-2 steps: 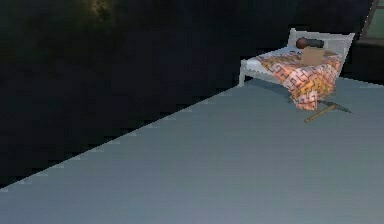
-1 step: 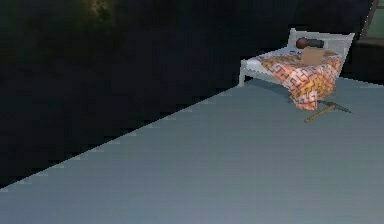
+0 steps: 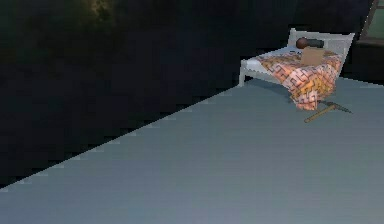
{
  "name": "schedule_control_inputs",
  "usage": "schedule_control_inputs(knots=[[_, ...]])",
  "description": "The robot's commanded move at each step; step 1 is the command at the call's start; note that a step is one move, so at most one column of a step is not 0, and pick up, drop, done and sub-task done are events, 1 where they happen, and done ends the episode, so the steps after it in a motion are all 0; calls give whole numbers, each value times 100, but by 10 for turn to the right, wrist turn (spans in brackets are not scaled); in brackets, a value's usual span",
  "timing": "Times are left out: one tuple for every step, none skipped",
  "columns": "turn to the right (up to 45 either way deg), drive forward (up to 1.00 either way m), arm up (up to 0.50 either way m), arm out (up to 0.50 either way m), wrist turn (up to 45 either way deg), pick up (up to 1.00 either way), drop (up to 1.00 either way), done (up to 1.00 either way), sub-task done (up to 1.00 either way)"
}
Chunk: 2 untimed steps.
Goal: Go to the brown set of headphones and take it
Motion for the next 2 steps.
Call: schedule_control_inputs(knots=[[0, 0, -30, 0, 0, 0, 0, 0, 0], [0, 0, 0, 0, 0, 100, 0, 0, 0]])
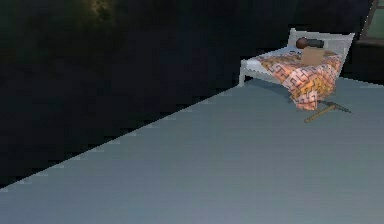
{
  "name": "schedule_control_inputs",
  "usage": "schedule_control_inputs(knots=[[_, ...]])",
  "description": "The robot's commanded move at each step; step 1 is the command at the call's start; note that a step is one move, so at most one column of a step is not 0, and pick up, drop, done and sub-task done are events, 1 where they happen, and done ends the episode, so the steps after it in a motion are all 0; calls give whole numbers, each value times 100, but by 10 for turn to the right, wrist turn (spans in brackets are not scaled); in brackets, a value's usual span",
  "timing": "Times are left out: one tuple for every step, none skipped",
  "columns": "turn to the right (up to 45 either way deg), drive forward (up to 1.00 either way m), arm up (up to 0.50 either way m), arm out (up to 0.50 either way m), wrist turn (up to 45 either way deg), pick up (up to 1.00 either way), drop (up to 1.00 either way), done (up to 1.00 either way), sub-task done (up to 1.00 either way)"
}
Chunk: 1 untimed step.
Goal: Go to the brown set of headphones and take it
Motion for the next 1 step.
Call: schedule_control_inputs(knots=[[0, 0, 10, 0, 0, 0, 0, 0, 0]])
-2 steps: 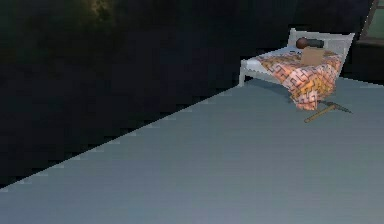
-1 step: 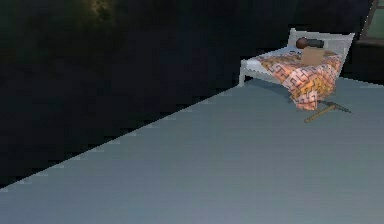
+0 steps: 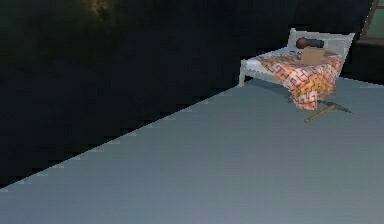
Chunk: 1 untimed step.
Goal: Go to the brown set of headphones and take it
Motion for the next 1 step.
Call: schedule_control_inputs(knots=[[0, 0, 0, 0, 0, 0, 0, 100, 0]])
